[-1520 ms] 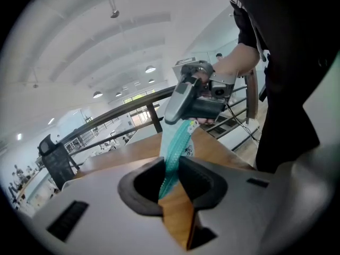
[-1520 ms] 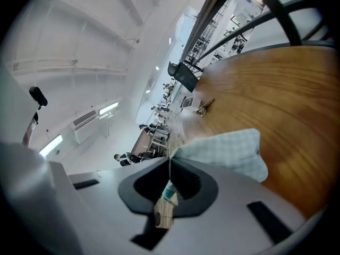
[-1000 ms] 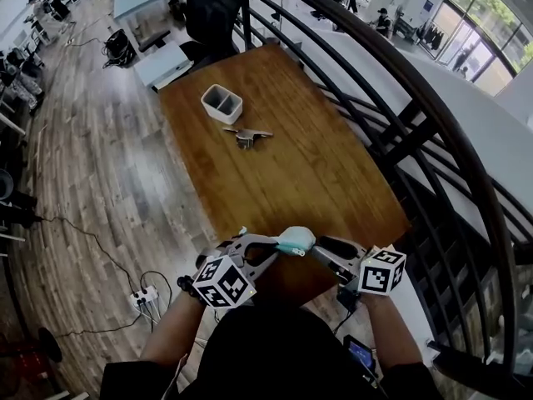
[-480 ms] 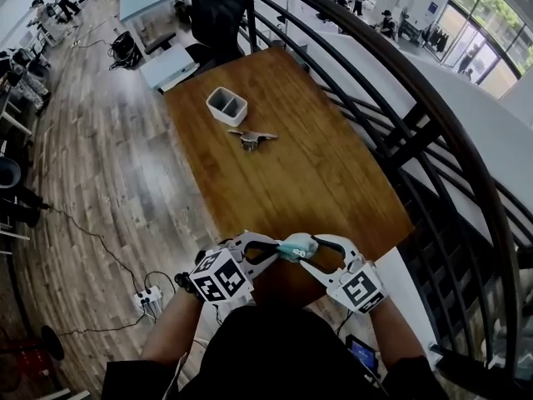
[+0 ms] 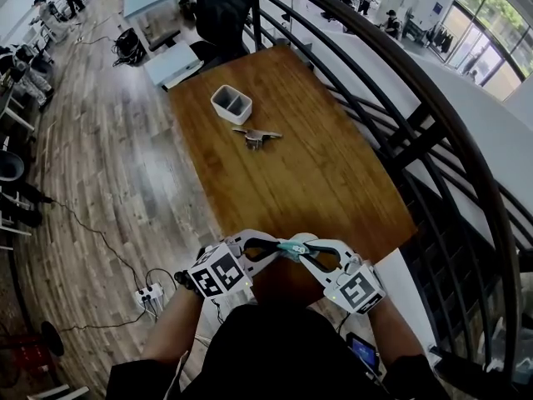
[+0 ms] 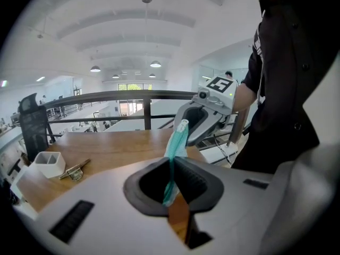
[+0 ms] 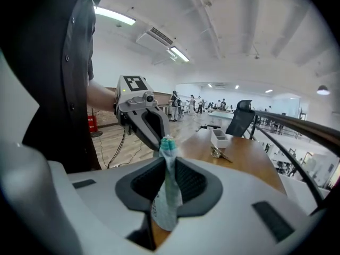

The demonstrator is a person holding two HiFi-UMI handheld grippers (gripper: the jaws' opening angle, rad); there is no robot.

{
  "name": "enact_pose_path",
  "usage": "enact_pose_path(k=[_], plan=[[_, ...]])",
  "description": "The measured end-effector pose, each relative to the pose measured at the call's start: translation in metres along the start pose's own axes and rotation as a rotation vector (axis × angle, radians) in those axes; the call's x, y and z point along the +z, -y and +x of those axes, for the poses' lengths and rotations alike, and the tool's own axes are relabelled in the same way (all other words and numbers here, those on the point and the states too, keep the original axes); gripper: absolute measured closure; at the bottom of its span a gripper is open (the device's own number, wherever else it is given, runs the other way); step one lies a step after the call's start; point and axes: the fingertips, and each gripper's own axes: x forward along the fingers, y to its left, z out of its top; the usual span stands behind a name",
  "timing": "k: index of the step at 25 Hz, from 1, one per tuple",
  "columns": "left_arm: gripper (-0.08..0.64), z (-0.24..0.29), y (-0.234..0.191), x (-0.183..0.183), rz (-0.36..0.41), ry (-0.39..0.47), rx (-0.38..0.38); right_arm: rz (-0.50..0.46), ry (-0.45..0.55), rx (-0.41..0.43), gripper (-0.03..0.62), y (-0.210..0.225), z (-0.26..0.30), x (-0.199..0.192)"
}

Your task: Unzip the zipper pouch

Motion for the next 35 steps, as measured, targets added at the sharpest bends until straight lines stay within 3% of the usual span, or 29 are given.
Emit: enact_pose_path(k=[6,8,10,13,18,27,35], plan=[[0.511,0.003,0.000,-0.006,-0.002,-0.016,0.012,0.036,-0.008,0.035,0.581,-0.007,0.001,-0.003],[0.485,0.003,0.003,-0.009,-0.022,-0.017,0.002,0.062,-0.004,0.035,0.580,-0.007,0.000,-0.005],[0.409,-0.001,0.006,-0.005,-0.050,-0.004,-0.009,0.063,-0.022,0.018,0.581,-0.006,0.000,-0.008],[0.385,-0.012,0.008,0.017,-0.143,0.090,-0.016,0.053,-0.047,-0.019,0.583,-0.003,-0.001,-0.012],[0.436,-0.018,0.005,0.042,-0.304,0.244,-0.058,0.082,-0.035,-0.054,0.584,0.005,-0.003,-0.011],[0.434,-0.007,0.004,0.053,-0.389,0.272,-0.047,-0.051,-0.052,-0.121,0.588,0.009,-0.005,0.003],[0.400,0.002,0.004,0.050,-0.443,0.224,-0.071,-0.175,-0.106,-0.150,0.589,0.007,-0.001,0.005]])
